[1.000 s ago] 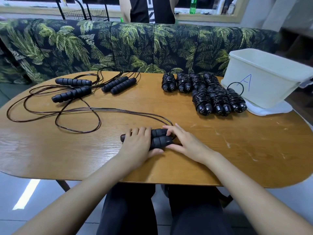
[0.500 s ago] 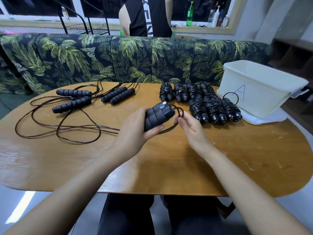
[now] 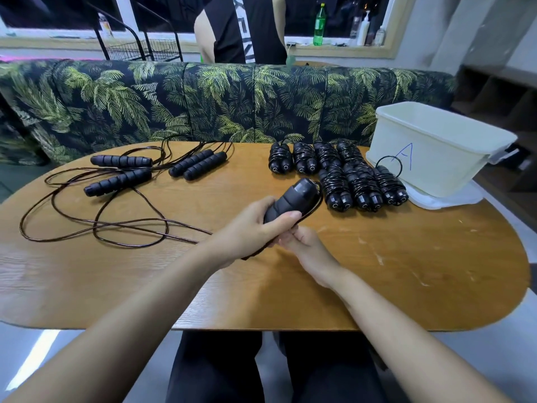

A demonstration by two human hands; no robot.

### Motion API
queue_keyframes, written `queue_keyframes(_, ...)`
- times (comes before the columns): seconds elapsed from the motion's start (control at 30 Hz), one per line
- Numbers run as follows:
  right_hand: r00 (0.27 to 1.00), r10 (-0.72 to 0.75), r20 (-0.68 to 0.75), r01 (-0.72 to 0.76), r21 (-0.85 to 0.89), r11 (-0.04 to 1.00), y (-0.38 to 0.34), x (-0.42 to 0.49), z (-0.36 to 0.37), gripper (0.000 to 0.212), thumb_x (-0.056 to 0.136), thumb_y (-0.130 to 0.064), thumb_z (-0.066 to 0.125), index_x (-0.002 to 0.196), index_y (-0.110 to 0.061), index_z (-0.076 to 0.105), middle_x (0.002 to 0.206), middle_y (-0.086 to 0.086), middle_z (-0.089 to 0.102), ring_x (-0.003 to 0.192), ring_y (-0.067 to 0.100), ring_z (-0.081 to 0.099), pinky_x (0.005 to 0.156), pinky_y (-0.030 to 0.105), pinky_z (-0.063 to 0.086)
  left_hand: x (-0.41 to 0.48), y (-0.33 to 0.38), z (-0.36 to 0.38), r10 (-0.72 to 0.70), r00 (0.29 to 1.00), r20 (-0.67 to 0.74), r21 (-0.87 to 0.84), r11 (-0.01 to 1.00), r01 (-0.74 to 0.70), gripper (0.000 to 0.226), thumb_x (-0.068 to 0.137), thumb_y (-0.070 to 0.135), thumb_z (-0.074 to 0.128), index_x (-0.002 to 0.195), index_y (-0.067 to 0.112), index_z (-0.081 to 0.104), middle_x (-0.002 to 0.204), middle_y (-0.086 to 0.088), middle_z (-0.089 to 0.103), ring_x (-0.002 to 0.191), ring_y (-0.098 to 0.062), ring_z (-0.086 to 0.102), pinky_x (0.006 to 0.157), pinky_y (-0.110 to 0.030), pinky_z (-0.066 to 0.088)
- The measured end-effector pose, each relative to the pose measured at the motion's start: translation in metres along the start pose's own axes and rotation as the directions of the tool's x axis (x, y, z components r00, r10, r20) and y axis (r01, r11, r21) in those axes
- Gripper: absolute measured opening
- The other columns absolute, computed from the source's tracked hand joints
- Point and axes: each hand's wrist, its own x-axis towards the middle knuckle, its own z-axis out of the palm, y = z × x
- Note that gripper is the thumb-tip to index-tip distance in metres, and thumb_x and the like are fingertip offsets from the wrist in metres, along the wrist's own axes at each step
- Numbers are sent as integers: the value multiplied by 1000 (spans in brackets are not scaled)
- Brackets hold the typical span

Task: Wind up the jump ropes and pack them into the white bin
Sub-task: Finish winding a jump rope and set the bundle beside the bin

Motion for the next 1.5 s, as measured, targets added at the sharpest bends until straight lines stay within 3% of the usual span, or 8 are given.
queue_keyframes(0.23,989,-38,145,81,-305,949,-2,-2,-11,30,103,-14,41,88,1,62,88,-14,63,90,9,60,88,29,47,-3,-7,-7,1,982,189,113,993,-22,47,86,49,58,102,5,52,72,-4,63,67,-16,58,59,-26,48)
queue_keyframes(0.37,972,68,223,30,-411,911,-9,0,-32,30,103,-20,44,105,7,58,103,17,62,98,24,57,88,34,46,-4,-17,-12,11,975,223,330,940,-86,54,82,58,58,112,14,47,93,-13,66,85,-27,63,77,-44,50)
queue_keyframes(0.53,980,71,187,88,-722,686,-8,9,-77,37,99,-45,35,76,-23,54,79,-3,55,82,12,55,96,37,40,-6,-22,-20,22,992,124,872,474,-119,54,85,62,53,118,22,38,92,6,57,84,-23,56,69,-33,38)
queue_keyframes(0.73,995,6,102,83,-844,530,-26,19,-84,39,105,-32,32,69,-34,45,63,-9,53,76,-1,50,112,32,22,7,-43,-5,198,973,115,993,-24,-113,56,87,63,46,113,14,42,109,-3,60,96,-29,58,79,-37,41)
queue_keyframes(0.93,996,-87,13,57,-849,525,-32,7,-62,35,101,-41,25,74,-32,46,60,-1,54,70,23,49,82,31,34,20,-53,-5,251,957,-144,987,102,121,54,83,64,54,101,13,46,93,-4,63,82,-29,62,62,-34,38)
queue_keyframes(1.2,995,-4,96,31,-284,958,-8,-22,-33,30,105,-15,33,85,-12,54,69,-4,53,73,9,53,77,18,42,21,-53,-11,99,948,-302,779,599,185,52,85,55,60,106,12,40,91,-1,55,79,-30,56,60,-34,34)
queue_keyframes(1.4,980,92,178,-41,-272,961,5,-16,-41,30,103,-15,36,85,-7,59,87,14,62,90,25,59,92,31,45,13,-42,-8,140,989,-45,564,821,-91,55,79,49,68,114,15,44,85,9,55,77,-18,54,65,-32,39)
queue_keyframes(1.5,968,85,236,6,-360,933,-5,-4,-54,24,101,-8,42,93,1,63,94,7,65,88,-3,56,95,23,43,4,-38,-8,166,976,138,559,801,-215,63,76,62,63,117,18,43,94,4,60,83,-18,57,72,-34,46)
